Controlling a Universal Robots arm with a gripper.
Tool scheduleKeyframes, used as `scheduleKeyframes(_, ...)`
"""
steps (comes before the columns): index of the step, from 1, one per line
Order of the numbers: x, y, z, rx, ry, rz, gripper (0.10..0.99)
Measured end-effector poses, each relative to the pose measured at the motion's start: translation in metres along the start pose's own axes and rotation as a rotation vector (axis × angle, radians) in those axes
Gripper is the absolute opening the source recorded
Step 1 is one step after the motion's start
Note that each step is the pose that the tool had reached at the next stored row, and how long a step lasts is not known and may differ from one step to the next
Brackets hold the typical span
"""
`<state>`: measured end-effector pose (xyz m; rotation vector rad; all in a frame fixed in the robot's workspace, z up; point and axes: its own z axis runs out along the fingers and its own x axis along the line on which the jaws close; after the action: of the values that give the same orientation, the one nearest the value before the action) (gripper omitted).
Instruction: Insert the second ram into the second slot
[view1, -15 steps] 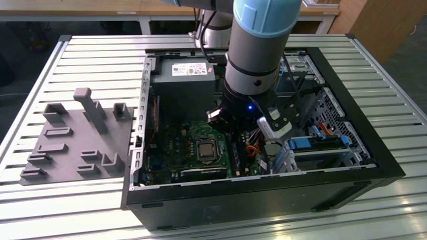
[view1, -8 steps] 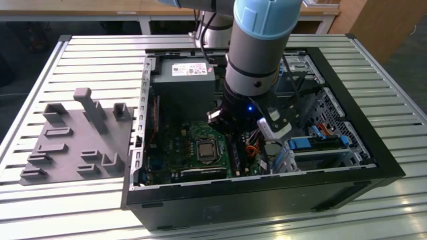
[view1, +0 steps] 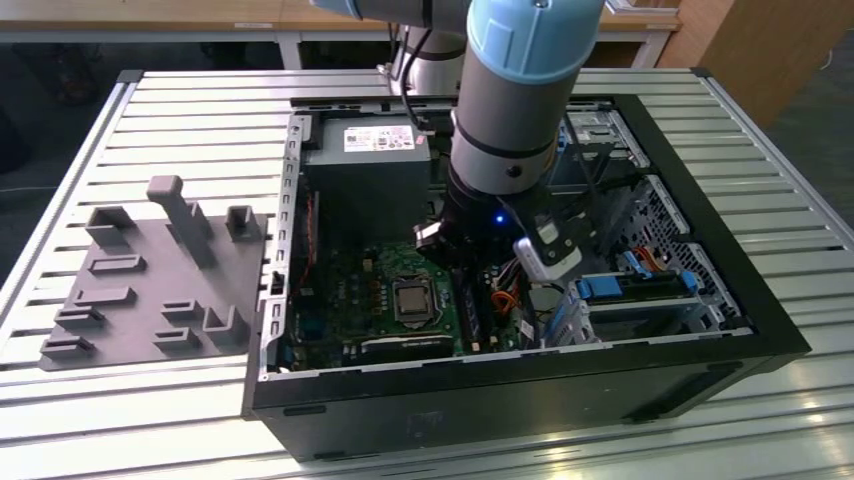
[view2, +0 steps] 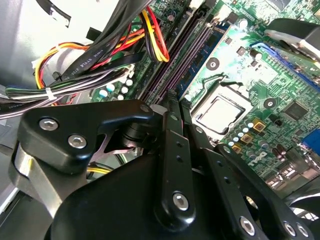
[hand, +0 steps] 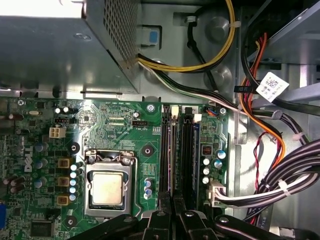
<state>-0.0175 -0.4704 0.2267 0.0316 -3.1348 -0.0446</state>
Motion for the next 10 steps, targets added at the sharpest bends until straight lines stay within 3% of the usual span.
scheduleKeyframes(10, 0.0001, 0.0000, 0.0013, 0.000, 0.0007, 0.000, 0.133)
